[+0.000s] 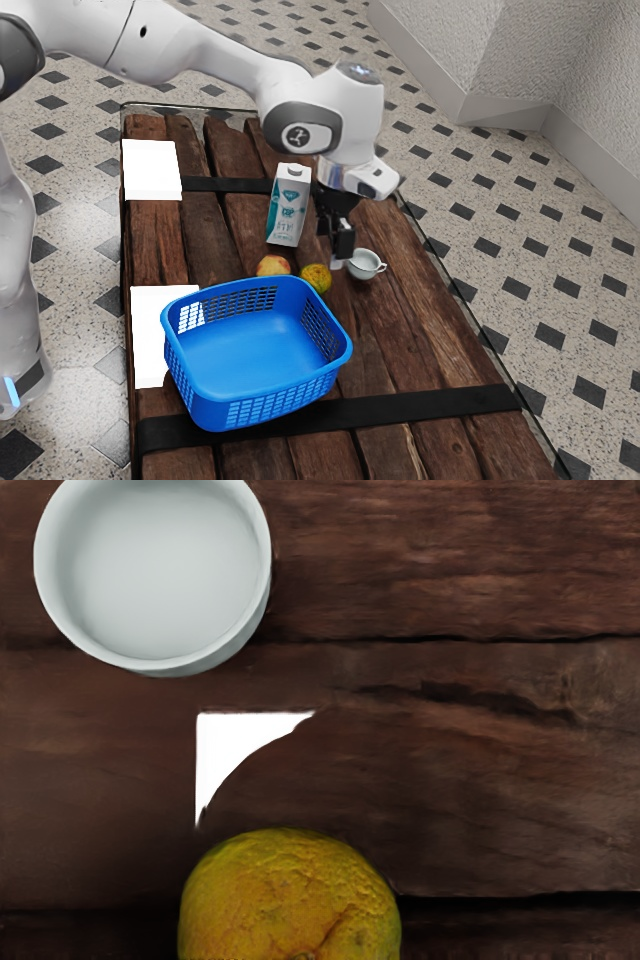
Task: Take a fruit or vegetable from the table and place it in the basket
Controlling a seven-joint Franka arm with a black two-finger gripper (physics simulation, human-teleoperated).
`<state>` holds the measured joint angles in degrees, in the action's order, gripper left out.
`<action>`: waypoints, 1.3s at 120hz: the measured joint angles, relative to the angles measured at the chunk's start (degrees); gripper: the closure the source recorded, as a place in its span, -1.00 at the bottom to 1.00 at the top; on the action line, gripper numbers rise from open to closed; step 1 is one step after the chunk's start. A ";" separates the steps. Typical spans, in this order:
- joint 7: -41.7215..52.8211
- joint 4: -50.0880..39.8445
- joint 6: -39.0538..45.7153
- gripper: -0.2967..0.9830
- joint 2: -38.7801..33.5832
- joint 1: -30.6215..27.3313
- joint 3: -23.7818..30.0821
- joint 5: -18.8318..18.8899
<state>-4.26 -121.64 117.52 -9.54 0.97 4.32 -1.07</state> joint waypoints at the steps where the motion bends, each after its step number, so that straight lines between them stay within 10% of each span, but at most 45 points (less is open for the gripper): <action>1: 0.00 -0.18 0.11 -0.54 0.00 0.00 0.00 0.00; 118: -0.17 -6.61 8.92 -0.53 4.57 0.00 -1.33 -1.16; 156: -0.45 -6.57 9.89 -0.02 4.73 -0.01 -1.40 -1.17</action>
<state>-4.71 -128.21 127.40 -4.80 0.95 2.93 -2.25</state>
